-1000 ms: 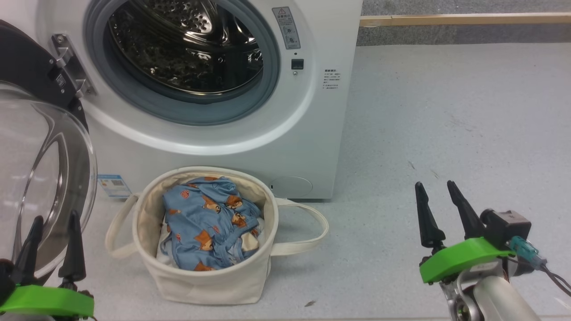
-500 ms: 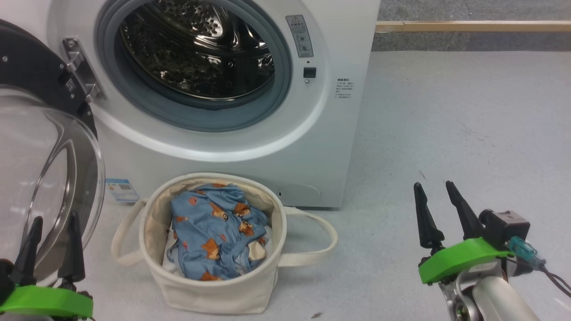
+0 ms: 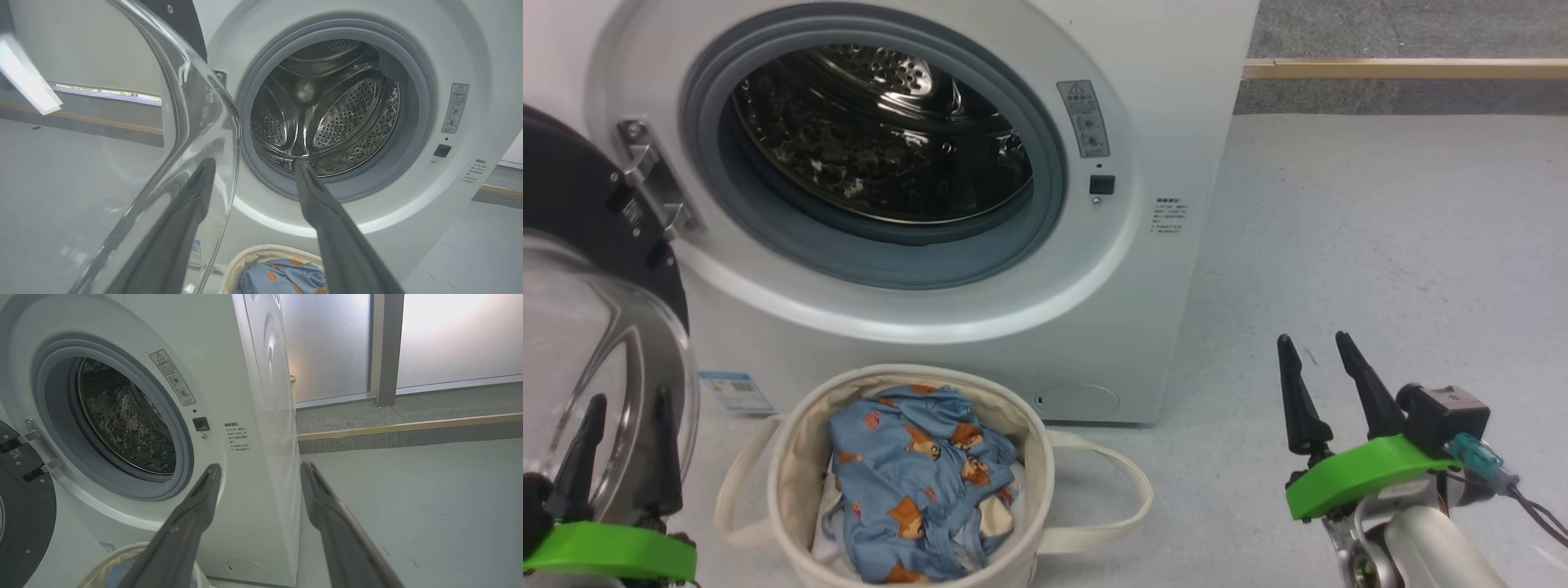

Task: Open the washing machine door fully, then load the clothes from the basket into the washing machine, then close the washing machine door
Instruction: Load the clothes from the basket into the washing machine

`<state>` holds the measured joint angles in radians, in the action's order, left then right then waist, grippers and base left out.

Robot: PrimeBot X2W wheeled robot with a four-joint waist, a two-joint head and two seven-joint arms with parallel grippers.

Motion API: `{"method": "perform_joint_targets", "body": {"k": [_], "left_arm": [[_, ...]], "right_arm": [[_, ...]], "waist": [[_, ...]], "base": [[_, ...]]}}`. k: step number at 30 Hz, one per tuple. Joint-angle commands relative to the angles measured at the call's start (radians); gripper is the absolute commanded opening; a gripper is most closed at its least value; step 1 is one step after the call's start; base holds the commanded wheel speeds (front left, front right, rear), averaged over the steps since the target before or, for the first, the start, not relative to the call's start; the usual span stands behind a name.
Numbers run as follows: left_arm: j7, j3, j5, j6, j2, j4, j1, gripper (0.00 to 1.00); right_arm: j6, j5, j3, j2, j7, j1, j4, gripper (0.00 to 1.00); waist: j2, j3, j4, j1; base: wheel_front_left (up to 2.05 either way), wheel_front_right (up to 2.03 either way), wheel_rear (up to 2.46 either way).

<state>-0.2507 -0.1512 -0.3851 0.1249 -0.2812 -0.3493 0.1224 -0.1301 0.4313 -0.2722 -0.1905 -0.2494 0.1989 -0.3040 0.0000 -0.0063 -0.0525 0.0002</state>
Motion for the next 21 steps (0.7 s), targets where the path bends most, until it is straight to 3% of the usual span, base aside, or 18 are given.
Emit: {"method": "perform_joint_targets", "body": {"k": [1,21], "left_arm": [[-0.011,-0.032,-0.008,0.006,-0.038,0.031,0.046,1.0],[-0.011,-0.002,-0.013,0.006,-0.043,0.021,0.06,1.0]], "right_arm": [[-0.001,-0.005,-0.015,0.003,-0.012,0.028,0.026,1.0],[-0.001,-0.007,-0.009,0.011,-0.012,0.027,0.028,1.0]], "waist": [[0.0,0.002,0.0,-0.0002],[0.0,0.01,-0.001,-0.0002]], "base": [[0.79,-0.79,0.0],[0.11,-0.11,0.0]]}}
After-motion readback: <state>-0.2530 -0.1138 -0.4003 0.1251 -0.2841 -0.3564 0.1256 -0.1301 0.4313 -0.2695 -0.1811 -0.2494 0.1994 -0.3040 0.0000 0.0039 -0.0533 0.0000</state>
